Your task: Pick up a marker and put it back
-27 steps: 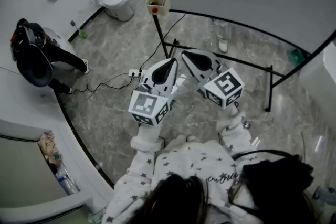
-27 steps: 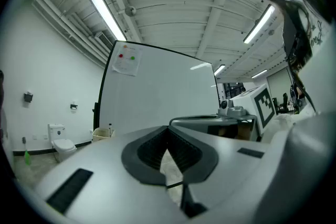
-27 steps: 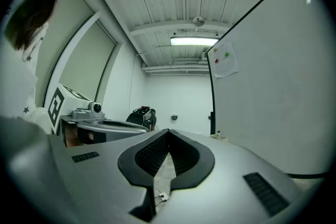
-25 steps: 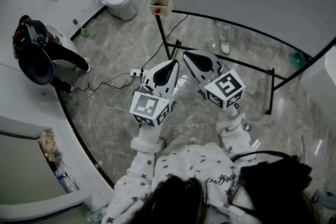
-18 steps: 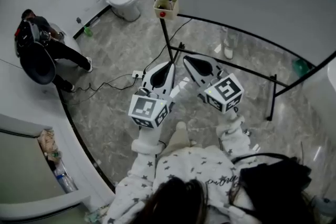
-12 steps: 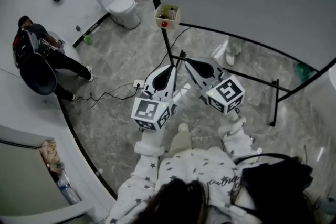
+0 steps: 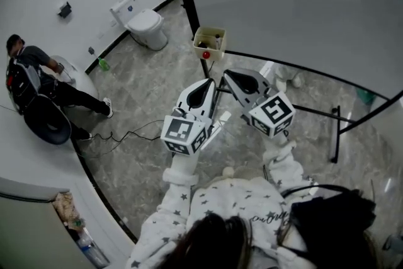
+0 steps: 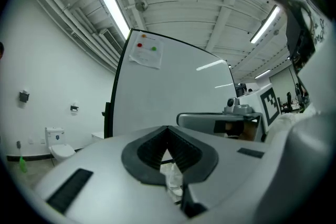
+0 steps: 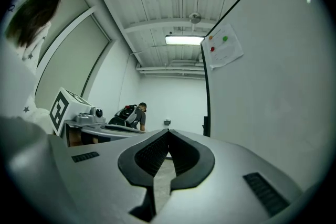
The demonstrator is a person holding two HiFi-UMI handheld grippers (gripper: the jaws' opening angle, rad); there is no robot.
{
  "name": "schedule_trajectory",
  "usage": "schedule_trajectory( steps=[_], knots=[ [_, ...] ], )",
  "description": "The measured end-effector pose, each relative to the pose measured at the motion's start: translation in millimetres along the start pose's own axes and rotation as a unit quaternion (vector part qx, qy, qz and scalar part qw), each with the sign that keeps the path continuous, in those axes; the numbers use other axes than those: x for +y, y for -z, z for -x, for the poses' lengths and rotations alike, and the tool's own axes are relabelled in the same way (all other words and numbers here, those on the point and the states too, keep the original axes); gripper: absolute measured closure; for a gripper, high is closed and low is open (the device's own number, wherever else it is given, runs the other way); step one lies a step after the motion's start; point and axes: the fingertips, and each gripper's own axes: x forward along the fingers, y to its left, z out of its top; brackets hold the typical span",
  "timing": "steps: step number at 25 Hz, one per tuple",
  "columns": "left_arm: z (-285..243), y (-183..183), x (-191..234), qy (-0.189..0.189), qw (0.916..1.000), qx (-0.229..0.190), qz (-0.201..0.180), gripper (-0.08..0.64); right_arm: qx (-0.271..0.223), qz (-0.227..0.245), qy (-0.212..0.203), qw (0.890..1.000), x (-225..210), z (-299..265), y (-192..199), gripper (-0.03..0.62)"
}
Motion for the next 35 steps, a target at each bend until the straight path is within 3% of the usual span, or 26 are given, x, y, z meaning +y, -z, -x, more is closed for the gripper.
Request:
schedule_trajectory(
  steps=[8,17,23,25,28,30,35],
  knots=[
    [-29,6,33,0.015,0.9997,-0.003,0.016,0.568,0.016,0.014,0.003,1.000,-35,-27,14,0.588],
    [-91,17,80,-0.015,0.9996,0.002,0.024,0.568,0.045,0.028,-0.005,0.999,-104,-74,49,0.588],
    [-107,26,87,-0.023,0.9993,0.012,0.025,0.568,0.050,0.038,-0.002,0.998,-123,-88,65,0.586],
    [-105,28,90,-0.026,0.9991,0.015,0.029,0.568,0.050,0.025,-0.003,0.998,-124,-91,69,0.511],
    [-105,29,93,-0.025,0.9989,0.019,0.036,0.568,0.056,0.027,-0.003,0.998,-124,-95,74,0.494],
    [-108,27,94,-0.021,0.9991,0.018,0.033,0.568,0.063,0.028,-0.002,0.998,-127,-98,78,0.445],
    [-130,48,118,-0.012,0.9992,0.023,0.031,0.568,0.076,0.015,-0.001,0.997,-142,-125,115,0.433]
  ],
)
